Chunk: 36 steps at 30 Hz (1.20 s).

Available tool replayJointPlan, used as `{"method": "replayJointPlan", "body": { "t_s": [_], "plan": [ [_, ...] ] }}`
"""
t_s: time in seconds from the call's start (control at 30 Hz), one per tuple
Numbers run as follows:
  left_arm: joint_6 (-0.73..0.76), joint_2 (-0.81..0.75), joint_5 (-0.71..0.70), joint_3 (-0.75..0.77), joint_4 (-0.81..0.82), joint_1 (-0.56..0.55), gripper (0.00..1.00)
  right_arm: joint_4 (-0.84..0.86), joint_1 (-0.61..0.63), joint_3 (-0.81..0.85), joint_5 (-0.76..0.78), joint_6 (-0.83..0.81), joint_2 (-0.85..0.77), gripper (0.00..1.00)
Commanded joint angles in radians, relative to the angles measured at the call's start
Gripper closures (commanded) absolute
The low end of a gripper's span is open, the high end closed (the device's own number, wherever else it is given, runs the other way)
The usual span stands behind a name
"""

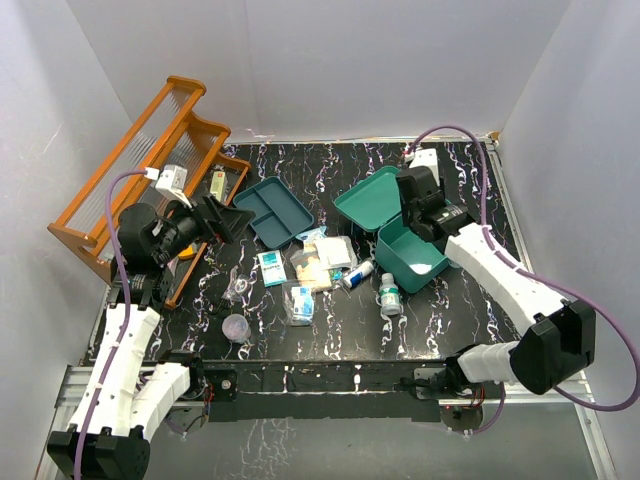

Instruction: Organize the medicine kit

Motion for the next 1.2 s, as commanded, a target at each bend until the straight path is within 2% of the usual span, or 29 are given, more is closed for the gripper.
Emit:
{"method": "replayJointPlan", "body": {
  "t_s": [0.0, 0.37, 0.57, 0.67, 0.87, 1.03, 1.17],
  "plan": [
    [0.008, -0.022, -0.012, -0.005, 0.008, -0.007, 0.01, 0.080, -0.100, 0.021, -0.010, -0.136, 0.000, 0.68],
    [-0.007, -0.031, -0.070, -0.040, -0.031, -0.075, 0.01, 0.051, -0.157, -0.029, -0.056, -0.301, 0.099, 0.72],
    [-0.019, -0.012, -0.098, -0.059, -0.047, -0.121, 0.01, 0.018, -0.216, -0.007, -0.175, -0.391, 0.200, 0.75],
    [-0.023, -0.002, -0.122, -0.065, -0.059, -0.135, 0.01, 0.017, -0.251, 0.028, -0.177, -0.442, 0.261, 0.76],
    [-0.008, 0.022, -0.153, -0.058, -0.071, -0.162, 0.01, 0.053, -0.290, 0.029, -0.289, -0.627, 0.311, 0.78],
    [0.024, 0.018, -0.172, -0.055, -0.088, -0.171, 0.01, 0.122, -0.350, -0.010, -0.334, -0.695, 0.290, 0.72],
    [0.030, 0.017, -0.170, -0.051, -0.092, -0.172, 0.01, 0.170, -0.365, -0.051, -0.341, -0.703, 0.275, 0.60]
  ]
}}
